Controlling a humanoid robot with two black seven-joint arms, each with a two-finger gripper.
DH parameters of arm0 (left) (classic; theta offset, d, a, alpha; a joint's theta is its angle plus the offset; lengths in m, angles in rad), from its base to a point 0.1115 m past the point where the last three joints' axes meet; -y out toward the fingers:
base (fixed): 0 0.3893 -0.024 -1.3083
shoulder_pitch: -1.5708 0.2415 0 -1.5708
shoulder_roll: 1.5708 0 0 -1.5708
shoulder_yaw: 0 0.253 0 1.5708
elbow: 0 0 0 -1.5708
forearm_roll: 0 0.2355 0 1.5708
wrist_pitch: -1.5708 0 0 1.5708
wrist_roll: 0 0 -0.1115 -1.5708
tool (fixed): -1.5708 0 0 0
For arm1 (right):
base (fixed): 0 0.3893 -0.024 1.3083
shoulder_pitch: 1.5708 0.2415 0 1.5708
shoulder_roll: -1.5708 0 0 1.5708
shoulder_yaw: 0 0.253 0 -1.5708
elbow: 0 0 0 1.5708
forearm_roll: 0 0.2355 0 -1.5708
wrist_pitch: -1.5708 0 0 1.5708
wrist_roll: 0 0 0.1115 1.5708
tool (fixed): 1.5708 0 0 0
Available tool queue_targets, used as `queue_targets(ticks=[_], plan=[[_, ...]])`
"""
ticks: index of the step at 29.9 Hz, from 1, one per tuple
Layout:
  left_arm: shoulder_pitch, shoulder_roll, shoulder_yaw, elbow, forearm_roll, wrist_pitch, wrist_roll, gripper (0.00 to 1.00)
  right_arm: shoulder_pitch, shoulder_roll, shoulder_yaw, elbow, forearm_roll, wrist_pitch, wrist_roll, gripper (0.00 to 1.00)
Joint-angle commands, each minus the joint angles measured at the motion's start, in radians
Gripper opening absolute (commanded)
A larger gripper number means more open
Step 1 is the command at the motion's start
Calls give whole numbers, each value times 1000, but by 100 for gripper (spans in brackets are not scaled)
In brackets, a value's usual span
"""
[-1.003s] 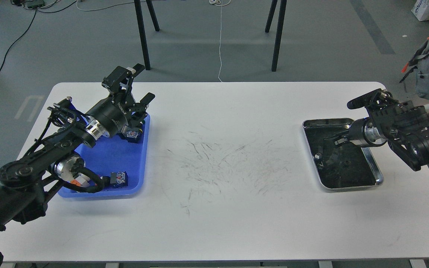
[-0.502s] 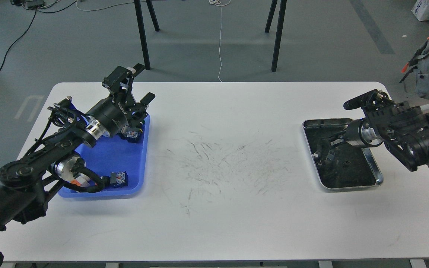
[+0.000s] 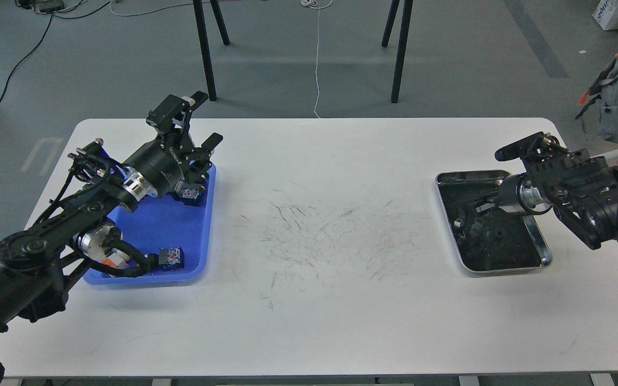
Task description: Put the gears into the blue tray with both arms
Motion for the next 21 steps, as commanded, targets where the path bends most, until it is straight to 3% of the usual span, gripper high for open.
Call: queue_targets(ticks=[1, 6, 21], plan=[[-1, 0, -1, 0, 0, 0, 0, 100, 0, 0, 1, -3, 1, -23, 0, 38], [1, 0, 0, 0, 0, 0, 0, 100, -1, 0, 1, -3, 1, -37, 0, 30], [2, 0, 0, 1, 1, 1, 0, 100, -18, 0, 0, -3, 1, -29, 0, 30]])
